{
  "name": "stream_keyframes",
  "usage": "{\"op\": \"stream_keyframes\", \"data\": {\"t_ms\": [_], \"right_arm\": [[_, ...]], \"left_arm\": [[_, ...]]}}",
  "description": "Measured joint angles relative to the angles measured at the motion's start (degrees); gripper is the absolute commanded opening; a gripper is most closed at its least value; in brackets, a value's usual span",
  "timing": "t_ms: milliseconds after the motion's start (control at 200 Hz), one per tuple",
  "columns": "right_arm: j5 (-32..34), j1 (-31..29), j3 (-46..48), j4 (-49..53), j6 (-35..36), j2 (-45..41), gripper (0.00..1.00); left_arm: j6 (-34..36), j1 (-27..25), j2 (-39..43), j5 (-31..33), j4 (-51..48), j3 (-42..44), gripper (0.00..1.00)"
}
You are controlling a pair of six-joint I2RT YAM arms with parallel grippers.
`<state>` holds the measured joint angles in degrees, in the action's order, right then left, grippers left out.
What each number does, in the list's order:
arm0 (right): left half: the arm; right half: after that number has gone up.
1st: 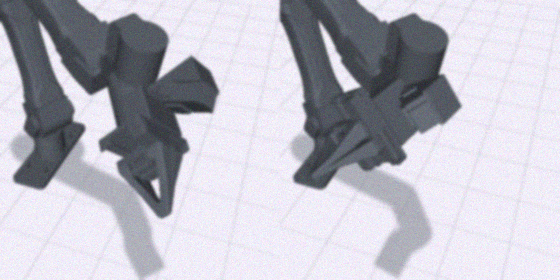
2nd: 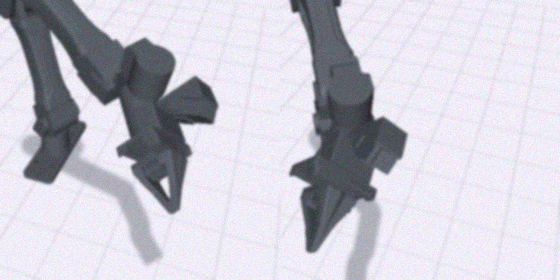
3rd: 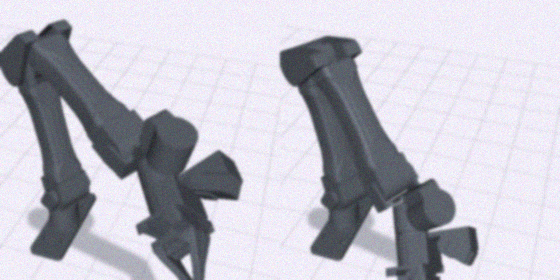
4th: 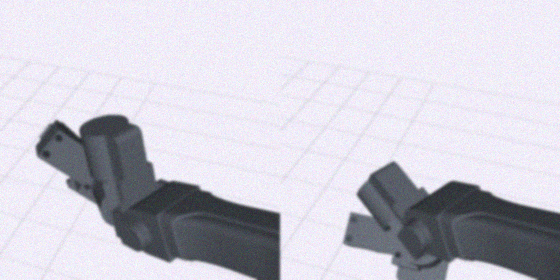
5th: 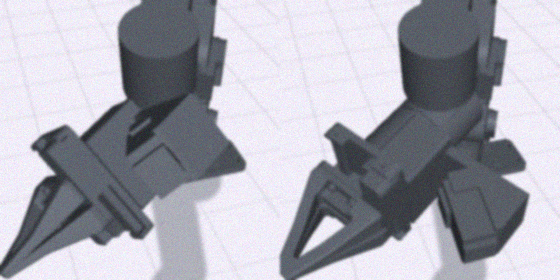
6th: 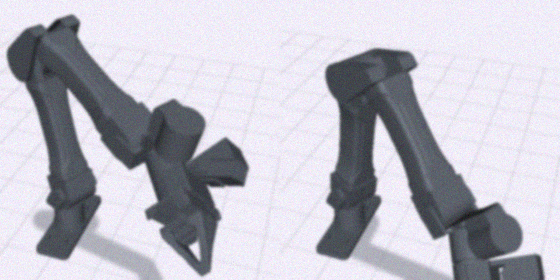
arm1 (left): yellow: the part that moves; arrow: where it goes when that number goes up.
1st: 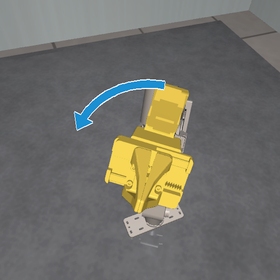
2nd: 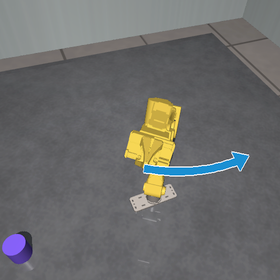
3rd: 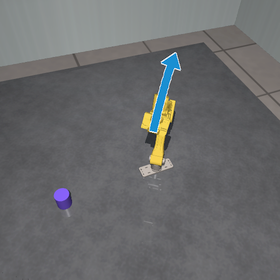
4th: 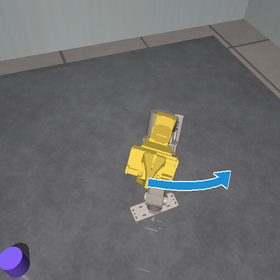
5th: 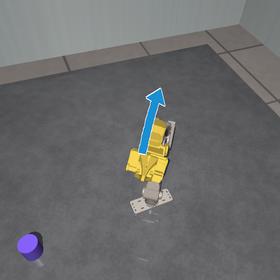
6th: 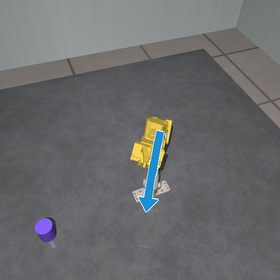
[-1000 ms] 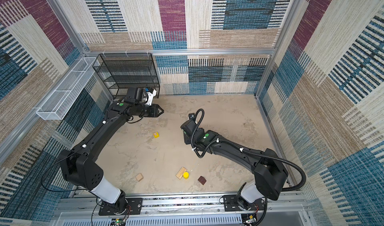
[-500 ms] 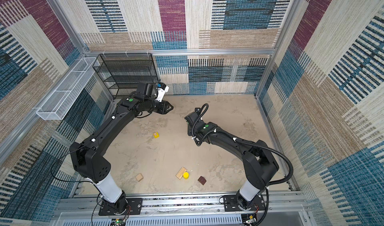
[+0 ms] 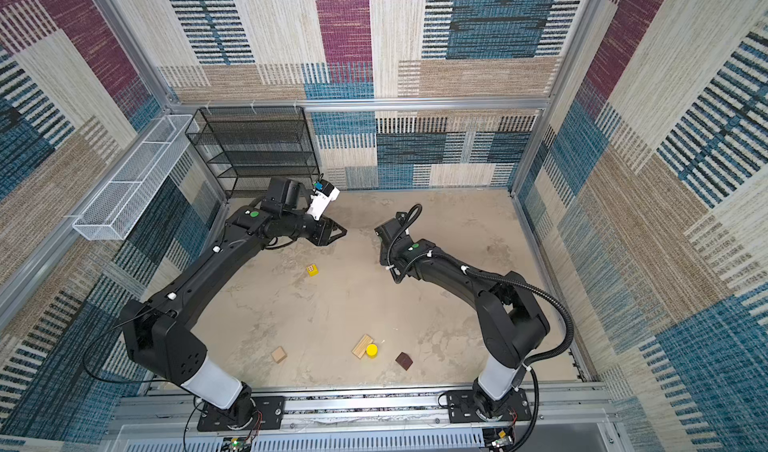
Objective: Build the wood block tower
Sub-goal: 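Bring the held cow block over the stack while the left gripper hovers beside it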
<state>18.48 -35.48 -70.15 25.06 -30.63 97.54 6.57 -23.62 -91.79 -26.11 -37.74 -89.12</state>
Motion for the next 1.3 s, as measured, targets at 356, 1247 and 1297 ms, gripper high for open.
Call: {"op": "stream_keyframes", "data": {"t_ms": [356, 1247, 1297], "right_arm": [[-1.6, 2.2, -5.9, -0.2, 1.0, 6.1, 0.0], [-5.0, 3.3, -13.9, 2.6, 3.1, 15.6, 0.03], [-5.0, 3.3, -14.1, 2.7, 3.1, 15.8, 0.03]], "left_arm": [[10.5, 0.0, 3.5, -4.2, 4.0, 9.2, 0.63], [13.3, -0.2, 1.0, -4.1, 5.3, 9.4, 0.66], [13.3, -0.2, 1.0, -4.1, 5.3, 9.4, 0.66]]}}
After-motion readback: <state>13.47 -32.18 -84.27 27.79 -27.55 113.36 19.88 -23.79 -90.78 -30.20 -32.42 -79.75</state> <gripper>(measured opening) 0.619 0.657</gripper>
